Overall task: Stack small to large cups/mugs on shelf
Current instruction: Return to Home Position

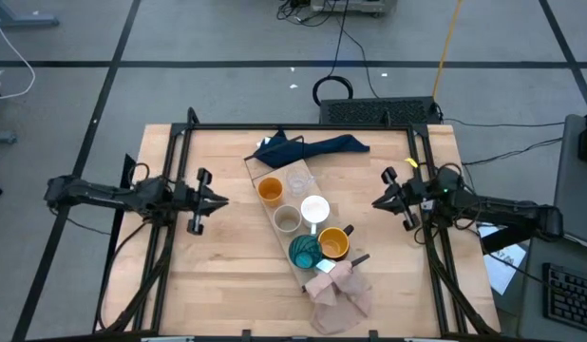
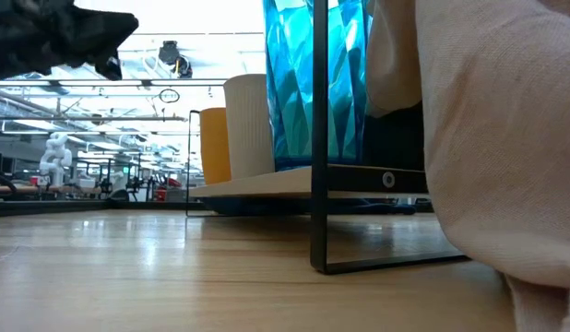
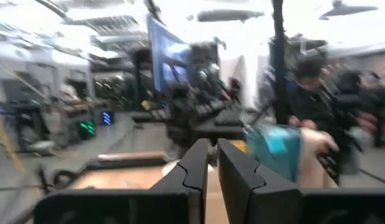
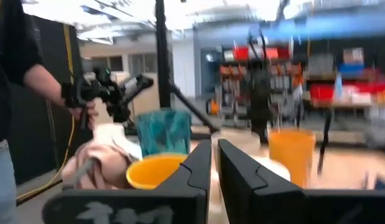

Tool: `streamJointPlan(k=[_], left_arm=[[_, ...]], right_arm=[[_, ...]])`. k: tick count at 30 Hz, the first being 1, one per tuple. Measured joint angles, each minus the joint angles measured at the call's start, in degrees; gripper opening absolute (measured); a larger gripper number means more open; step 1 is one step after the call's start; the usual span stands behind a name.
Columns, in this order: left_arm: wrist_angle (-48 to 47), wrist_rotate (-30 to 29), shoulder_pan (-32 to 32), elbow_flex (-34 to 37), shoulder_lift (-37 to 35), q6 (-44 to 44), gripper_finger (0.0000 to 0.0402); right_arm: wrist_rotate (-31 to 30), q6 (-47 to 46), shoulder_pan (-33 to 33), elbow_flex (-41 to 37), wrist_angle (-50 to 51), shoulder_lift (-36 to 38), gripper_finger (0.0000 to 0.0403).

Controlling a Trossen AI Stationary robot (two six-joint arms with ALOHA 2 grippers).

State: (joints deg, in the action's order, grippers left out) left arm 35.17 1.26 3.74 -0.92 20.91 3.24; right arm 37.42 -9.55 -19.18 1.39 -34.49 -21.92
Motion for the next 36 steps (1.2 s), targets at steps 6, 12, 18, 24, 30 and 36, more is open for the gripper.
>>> streamJointPlan(k=[6,12,18,24,30,36], left_arm=[[-5.1,3.6,-1.4,0.4,0.1,0.8,0.0037],[-9.3,-3.1,-3.6,0.4,0.1,1.2,0.0037],[-10.2,-6.8,-4.1,0.4,0.1,-1.8,0.0037],[-13.4,-6.4,-4.1,0.3,0.1,0.6,0.0037],[-12.6,-7.2,-4.1,0.3,0.1,0.5,0.0037],[-12.6,-7.3,-4.1,0.3,0.1,0.7,0.0037]], right_arm=[[0.4,3.8,0.0,-0.1,-3.6,0.2,0.0020],[0.2,6.1,0.0,-0.1,-3.1,0.2,0.0020],[0.2,2.3,0.0,-0.1,-3.0,0.2,0.0020],[0.2,0.7,0.0,-0.1,-3.0,0.1,0.0020],[0.2,0.8,0.0,-0.1,-3.0,0.2,0.0020],[0.2,0.8,0.0,-0.1,-3.0,0.1,0.0020]])
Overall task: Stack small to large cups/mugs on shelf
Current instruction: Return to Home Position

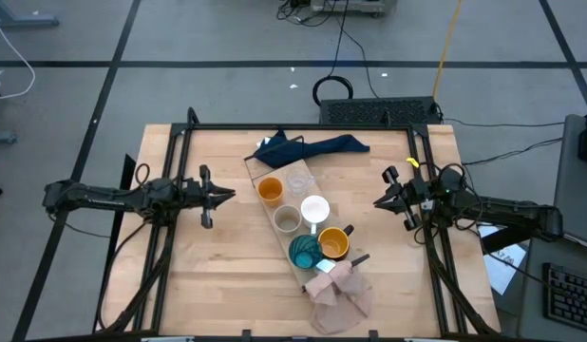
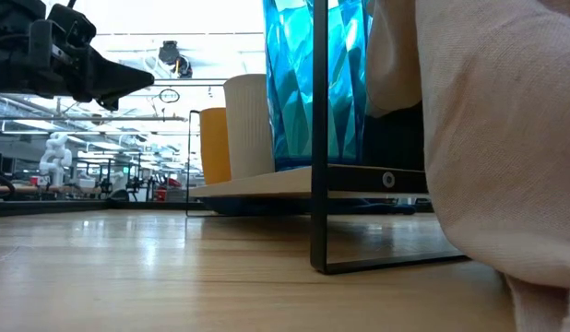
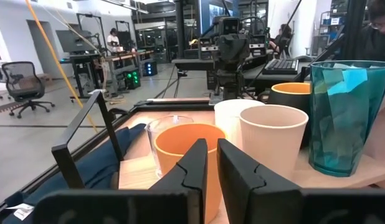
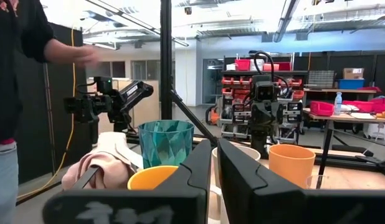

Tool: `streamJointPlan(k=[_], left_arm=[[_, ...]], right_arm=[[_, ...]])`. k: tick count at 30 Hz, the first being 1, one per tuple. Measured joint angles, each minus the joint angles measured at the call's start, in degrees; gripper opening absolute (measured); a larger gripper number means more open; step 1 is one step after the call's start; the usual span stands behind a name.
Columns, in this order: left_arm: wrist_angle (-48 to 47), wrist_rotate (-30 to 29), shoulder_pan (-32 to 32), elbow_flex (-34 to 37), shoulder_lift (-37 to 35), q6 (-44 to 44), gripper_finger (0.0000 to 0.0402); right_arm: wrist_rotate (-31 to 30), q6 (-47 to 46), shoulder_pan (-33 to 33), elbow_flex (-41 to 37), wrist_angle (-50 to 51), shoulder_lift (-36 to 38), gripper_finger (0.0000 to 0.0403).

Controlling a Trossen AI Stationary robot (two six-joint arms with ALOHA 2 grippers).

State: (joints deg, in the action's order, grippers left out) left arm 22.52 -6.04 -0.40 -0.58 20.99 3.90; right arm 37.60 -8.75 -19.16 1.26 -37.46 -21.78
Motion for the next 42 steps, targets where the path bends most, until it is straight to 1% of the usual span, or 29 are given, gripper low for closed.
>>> streamJointPlan(k=[5,10,13,16,20,24,34,40,42], left_arm=[[0.0,0.0,0.0,0.0,0.0,0.1,0.0037],[0.0,0.0,0.0,0.0,-0.5,-0.2,0.0037],[-0.3,0.0,0.1,0.0,-1.4,0.1,0.0037],[-0.6,0.0,0.6,0.0,-4.2,0.1,0.0037],[-0.2,0.0,0.9,0.0,-9.0,-0.1,0.0037],[0.1,0.0,1.1,0.0,-12.6,0.0,0.0037],[-1.4,0.0,1.1,-0.1,-17.4,-0.1,0.0037],[-2.2,0.0,1.1,0.0,-19.7,0.0,0.0037],[-2.2,0.0,1.1,0.0,-19.7,-0.1,0.0037]], right_arm=[[-0.1,0.0,0.3,0.0,0.5,0.7,0.0020],[0.0,0.0,1.8,0.0,2.7,8.0,0.0020],[0.0,0.0,1.8,0.0,2.8,10.2,0.0020],[0.0,0.0,1.8,0.0,3.0,12.3,0.0020],[0.0,0.0,2.2,0.0,3.8,17.8,0.0020],[0.0,0.0,2.1,0.0,3.7,20.2,0.0020],[0.0,0.0,2.1,-0.5,3.7,20.8,0.0020],[0.0,0.0,2.5,-0.5,9.4,21.7,0.0020],[0.0,0.0,2.7,-0.5,13.0,21.7,0.0020]])
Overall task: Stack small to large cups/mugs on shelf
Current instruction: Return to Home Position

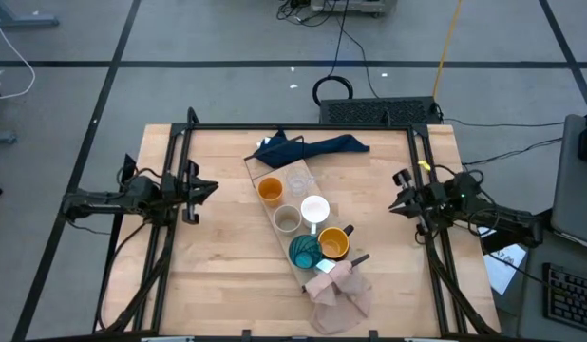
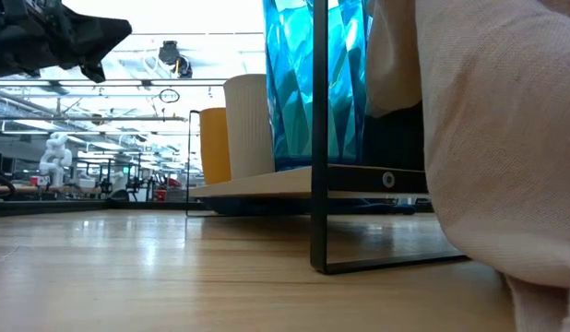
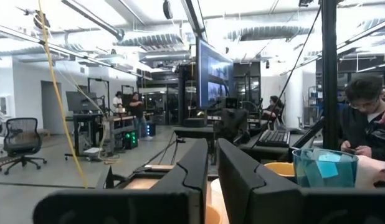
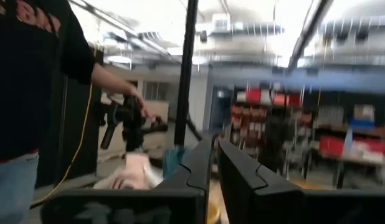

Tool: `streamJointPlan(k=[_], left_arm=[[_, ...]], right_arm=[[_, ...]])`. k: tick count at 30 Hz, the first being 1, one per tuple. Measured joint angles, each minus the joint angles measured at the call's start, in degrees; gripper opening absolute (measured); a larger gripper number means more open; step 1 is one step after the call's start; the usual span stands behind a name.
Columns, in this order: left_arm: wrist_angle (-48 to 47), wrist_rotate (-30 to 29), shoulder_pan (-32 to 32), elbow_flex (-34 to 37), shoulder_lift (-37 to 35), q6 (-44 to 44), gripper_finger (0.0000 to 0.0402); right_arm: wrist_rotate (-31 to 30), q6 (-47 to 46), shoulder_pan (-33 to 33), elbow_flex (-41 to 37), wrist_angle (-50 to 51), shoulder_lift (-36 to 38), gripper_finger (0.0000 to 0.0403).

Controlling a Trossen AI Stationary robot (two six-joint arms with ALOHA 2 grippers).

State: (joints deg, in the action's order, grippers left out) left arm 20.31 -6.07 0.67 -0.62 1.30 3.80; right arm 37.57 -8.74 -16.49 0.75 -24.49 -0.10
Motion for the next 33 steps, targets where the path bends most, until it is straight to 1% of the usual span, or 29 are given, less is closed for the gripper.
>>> streamJointPlan(k=[2,3,5,8,12,14,18,33], left_arm=[[-1.4,0.0,0.0,0.0,0.0,0.0,0.0037],[-3.7,0.0,0.0,-0.1,0.0,0.0,0.0037],[-9.9,0.0,0.0,0.0,0.1,0.1,0.0037],[-18.6,0.1,0.0,-0.1,0.0,0.0,0.0037],[-17.9,2.1,0.2,0.0,-1.2,-0.1,0.0037],[-17.6,1.7,0.2,0.0,-1.2,-0.2,0.0037],[-18.8,0.9,0.2,0.0,-1.2,0.0,0.0037],[-18.5,0.8,0.2,0.0,-0.9,-0.2,0.0037]], right_arm=[[0.0,0.0,0.0,0.0,4.4,0.0,0.0020],[0.0,0.0,0.0,0.0,7.3,0.0,0.0020],[0.0,0.0,0.0,0.0,11.5,0.0,0.0020],[0.0,0.0,0.0,0.0,14.4,0.0,0.0020],[0.0,0.0,0.1,0.0,14.5,0.1,0.0020],[0.0,0.0,0.1,0.0,14.6,0.0,0.0020],[0.0,0.0,0.1,0.0,19.5,0.0,0.0020],[0.0,0.0,0.1,0.0,18.9,-0.4,0.0020]])
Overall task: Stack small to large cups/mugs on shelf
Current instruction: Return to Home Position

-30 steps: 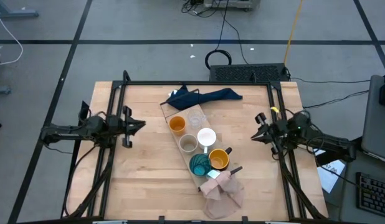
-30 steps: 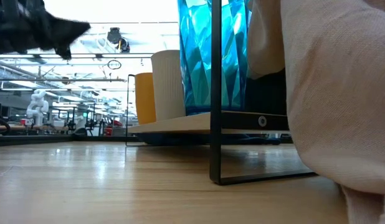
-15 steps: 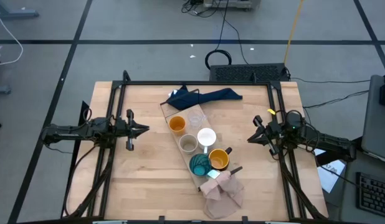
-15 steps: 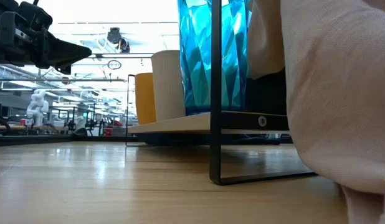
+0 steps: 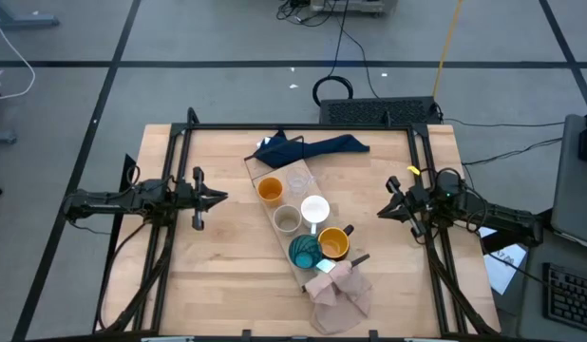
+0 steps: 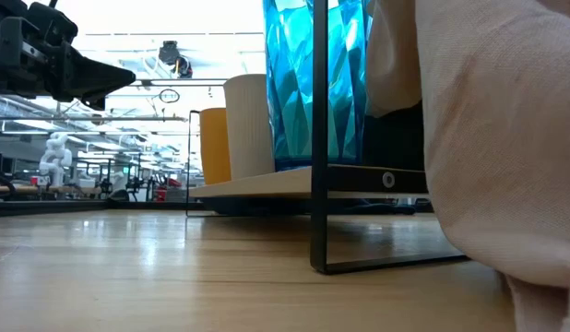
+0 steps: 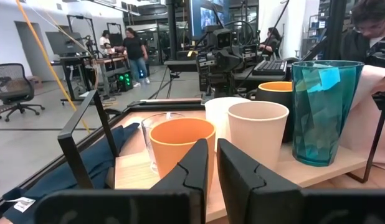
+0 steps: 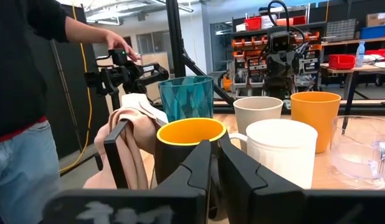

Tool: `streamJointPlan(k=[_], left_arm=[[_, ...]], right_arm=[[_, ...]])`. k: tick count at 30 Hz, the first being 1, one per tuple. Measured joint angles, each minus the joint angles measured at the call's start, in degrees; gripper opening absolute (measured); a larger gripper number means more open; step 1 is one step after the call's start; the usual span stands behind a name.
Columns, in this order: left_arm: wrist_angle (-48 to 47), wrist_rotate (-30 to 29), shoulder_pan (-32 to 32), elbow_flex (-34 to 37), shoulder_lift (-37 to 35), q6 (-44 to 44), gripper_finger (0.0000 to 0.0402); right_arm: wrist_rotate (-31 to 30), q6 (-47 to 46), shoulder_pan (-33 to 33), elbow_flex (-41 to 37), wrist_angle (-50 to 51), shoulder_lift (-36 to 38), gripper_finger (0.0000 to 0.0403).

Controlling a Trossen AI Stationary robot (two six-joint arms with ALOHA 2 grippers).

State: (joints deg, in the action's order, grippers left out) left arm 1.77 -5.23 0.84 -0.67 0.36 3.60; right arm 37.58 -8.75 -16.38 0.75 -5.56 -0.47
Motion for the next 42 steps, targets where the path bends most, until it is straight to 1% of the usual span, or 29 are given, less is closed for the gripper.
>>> streamJointPlan(k=[17,30,42], left_arm=[[-0.3,-0.4,-0.1,0.0,0.0,0.0,0.0037],[-0.6,-0.3,-0.1,0.0,0.0,0.0,0.0037],[-0.6,-0.3,-0.1,0.0,0.0,0.0,0.0037]], right_arm=[[0.0,0.0,0.0,0.0,0.7,-0.2,0.0020],[0.0,0.0,0.0,0.0,-0.9,0.0,0.0020],[0.0,0.0,-3.2,0.0,-0.1,0.0,0.0020]])
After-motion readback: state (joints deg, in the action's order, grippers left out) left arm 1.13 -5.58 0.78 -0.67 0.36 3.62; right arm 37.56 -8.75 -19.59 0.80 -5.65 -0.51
